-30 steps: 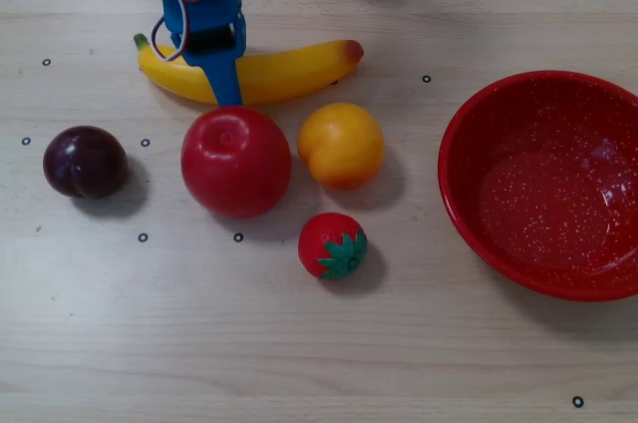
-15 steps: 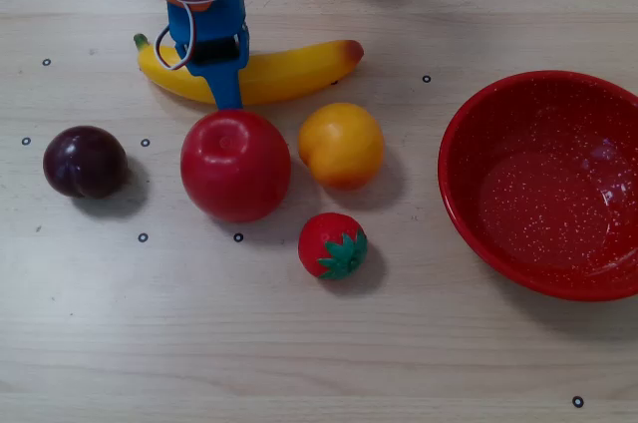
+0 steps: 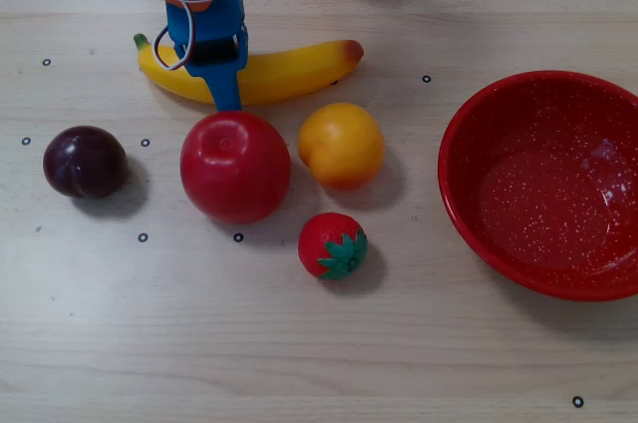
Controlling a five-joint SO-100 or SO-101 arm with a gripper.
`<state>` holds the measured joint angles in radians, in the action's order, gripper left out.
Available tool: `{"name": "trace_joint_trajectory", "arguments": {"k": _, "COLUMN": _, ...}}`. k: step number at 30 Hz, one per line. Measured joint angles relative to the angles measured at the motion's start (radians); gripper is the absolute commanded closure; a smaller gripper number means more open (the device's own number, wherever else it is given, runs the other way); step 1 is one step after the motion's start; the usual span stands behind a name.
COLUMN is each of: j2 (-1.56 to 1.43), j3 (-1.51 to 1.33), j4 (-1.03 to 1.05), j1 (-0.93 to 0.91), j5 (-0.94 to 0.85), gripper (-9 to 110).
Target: Put the banana in the red bowl.
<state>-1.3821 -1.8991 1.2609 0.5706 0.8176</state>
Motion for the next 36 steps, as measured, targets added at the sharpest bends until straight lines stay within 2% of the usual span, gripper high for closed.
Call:
{"name": "trace_joint_trajectory", "arguments": {"k": 13, "j2": -0.006, "j3": 0.0, "j4": -0.021, "j1": -0.012, "j5": 0.012, "gripper": 71}}
{"name": "trace_joint_trajectory", "arguments": {"k": 22, "j2": -0.014, "j3": -0.003, "j4": -0.006, "j1": 0.002, "j5": 0.054, "gripper": 84}}
{"name": "trace_joint_trajectory", "arguments": {"k": 31, "j2": -0.028, "j3": -0.032, "j4": 0.0, "j1": 0.003, "j5": 0.083, "gripper": 87}}
{"name": "trace_joint_trajectory", "arguments": {"k": 36, "j2": -0.029, "j3": -0.035, "j4": 0.005, "j1": 0.015, "j5": 0.095, "gripper": 101}}
